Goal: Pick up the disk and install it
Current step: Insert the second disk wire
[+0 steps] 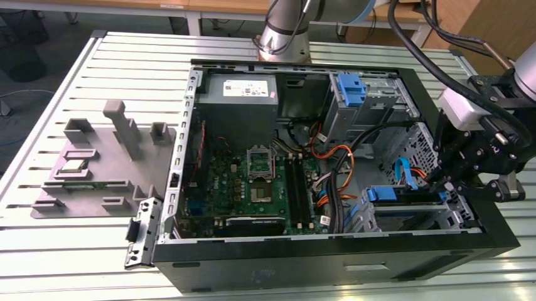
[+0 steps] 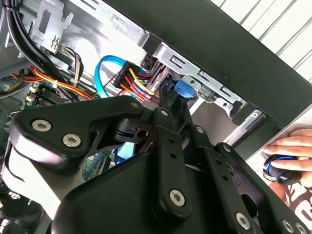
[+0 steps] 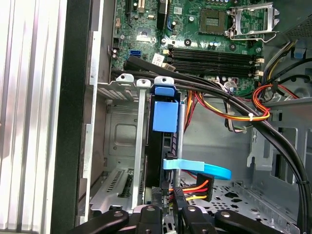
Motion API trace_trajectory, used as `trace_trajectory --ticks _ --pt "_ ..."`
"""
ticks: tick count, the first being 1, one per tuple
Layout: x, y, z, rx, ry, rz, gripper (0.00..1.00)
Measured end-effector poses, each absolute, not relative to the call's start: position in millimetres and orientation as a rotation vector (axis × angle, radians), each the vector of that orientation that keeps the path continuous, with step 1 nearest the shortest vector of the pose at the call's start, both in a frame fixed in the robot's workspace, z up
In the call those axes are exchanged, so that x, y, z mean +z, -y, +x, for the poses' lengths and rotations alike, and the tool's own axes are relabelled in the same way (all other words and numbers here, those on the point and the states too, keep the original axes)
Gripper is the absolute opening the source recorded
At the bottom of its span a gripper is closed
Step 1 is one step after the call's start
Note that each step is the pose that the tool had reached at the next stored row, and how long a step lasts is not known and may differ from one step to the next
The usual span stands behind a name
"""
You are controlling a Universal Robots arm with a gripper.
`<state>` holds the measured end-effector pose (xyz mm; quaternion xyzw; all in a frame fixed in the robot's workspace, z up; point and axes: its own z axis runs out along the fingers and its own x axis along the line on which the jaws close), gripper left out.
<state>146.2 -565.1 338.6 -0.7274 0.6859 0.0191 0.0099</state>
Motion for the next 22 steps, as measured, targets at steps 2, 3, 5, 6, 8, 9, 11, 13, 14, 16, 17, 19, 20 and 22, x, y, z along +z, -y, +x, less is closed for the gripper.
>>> trace_trajectory --ticks 2,3,5,6,8,9,11,13,14,16,17,19,20,22 --pt "338.0 565.1 146.2 0.060 -2.141 -2.271 0.24" --pt "337.7 565.1 146.2 0.059 -2.141 -2.271 0.24" --pt "337.7 565.1 146.2 0.059 -2.141 -2.271 0.24" --pt "337.7 565.1 146.2 0.059 -2.141 -2.271 0.24" --pt "337.9 565.1 146.2 0.060 -2.141 -2.271 0.24" --pt "338.3 565.1 146.2 0.059 -2.141 -2.271 0.24" --pt "338.7 565.1 146.2 0.059 -2.142 -2.271 0.24" --pt "338.7 565.1 146.2 0.054 -2.144 -2.273 0.24" --pt "338.4 565.1 146.2 0.053 -2.145 -2.274 0.24" --pt "337.2 565.0 146.1 0.052 -2.145 -2.274 0.24" --pt "336.9 565.0 146.0 0.052 -2.146 -2.274 0.24" --pt "336.7 565.1 145.8 0.052 -2.146 -2.274 0.24" --pt "336.6 565.1 145.8 0.052 -2.146 -2.274 0.24" --pt "336.1 565.1 145.8 0.052 -2.145 -2.274 0.24"
